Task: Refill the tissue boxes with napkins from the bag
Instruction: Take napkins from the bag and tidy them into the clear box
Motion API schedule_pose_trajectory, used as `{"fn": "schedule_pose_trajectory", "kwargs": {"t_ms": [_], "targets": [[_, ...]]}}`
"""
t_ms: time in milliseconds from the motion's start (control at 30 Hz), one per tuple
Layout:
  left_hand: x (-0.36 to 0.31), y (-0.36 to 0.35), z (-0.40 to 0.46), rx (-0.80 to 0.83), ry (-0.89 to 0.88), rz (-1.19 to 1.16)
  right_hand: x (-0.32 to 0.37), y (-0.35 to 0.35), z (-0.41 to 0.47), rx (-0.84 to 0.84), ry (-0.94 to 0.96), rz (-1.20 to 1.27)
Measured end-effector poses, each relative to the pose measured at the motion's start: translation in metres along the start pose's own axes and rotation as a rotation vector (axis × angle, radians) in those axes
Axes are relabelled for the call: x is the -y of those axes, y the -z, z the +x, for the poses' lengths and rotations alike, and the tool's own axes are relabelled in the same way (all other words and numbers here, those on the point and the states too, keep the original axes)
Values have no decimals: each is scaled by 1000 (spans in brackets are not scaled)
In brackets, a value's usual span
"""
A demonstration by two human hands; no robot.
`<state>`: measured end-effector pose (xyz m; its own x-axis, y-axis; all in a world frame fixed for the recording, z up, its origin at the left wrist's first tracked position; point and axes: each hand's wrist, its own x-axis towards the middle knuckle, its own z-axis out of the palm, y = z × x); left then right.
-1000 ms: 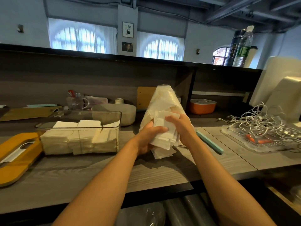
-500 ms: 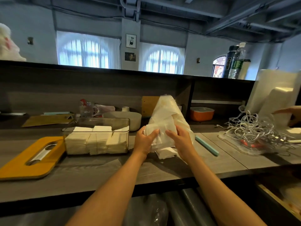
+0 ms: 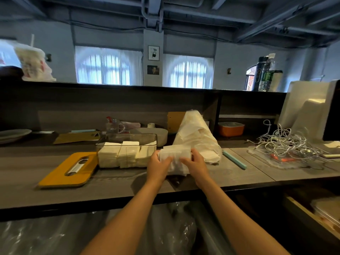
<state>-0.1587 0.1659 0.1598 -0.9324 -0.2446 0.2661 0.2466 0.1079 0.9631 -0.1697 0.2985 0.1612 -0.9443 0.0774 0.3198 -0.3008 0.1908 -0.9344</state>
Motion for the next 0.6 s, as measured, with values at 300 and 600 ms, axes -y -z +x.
{"fn": "schedule_pose_trajectory", "kwargs": {"t_ms": [300,600], "targets": [[-5,0,-5,-180,42,9,13,-32,-6,-197,-118,-51],[-1,0,0,-222,33,78,10,-32,-3,-244,-125,-28]]}}
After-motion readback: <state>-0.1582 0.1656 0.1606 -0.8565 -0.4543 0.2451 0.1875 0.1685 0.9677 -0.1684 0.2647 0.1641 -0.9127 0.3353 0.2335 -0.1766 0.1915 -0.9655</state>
